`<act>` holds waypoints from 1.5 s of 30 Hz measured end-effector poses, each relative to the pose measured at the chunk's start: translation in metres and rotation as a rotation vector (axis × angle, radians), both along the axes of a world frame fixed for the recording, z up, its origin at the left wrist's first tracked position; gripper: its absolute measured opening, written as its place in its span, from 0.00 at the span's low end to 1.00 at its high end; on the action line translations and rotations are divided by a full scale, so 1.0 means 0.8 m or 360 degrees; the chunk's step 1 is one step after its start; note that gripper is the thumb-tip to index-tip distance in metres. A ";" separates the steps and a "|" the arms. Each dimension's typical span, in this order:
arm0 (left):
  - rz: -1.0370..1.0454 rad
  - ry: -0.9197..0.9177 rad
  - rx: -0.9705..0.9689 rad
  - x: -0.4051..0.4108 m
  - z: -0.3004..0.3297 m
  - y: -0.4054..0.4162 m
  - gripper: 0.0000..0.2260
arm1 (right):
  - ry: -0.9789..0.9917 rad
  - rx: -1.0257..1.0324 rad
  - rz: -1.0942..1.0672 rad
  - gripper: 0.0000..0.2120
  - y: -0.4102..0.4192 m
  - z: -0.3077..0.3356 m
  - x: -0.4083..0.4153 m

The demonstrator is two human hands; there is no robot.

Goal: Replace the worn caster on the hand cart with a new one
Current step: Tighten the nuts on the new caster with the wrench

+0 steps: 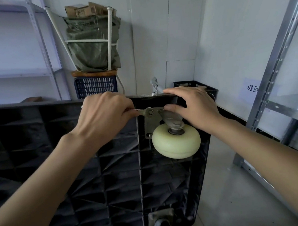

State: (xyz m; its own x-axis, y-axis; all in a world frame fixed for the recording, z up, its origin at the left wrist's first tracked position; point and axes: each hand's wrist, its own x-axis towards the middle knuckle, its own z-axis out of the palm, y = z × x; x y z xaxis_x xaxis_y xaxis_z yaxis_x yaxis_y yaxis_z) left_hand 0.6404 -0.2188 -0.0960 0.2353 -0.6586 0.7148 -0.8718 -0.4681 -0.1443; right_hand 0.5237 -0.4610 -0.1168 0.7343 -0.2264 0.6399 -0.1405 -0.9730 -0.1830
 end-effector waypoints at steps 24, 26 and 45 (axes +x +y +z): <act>-0.0417 0.1592 -0.0926 -0.034 -0.117 -0.036 0.06 | -0.0035 -0.0031 0.0009 0.25 0.006 0.001 -0.004; -0.0409 0.1617 -0.0931 -0.036 -0.117 -0.041 0.08 | -0.0038 -0.0034 0.0006 0.25 0.005 0.001 -0.004; 0.0099 0.1200 -0.0850 -0.029 -0.097 -0.027 0.13 | -0.0046 -0.0014 0.0000 0.25 0.008 0.001 -0.006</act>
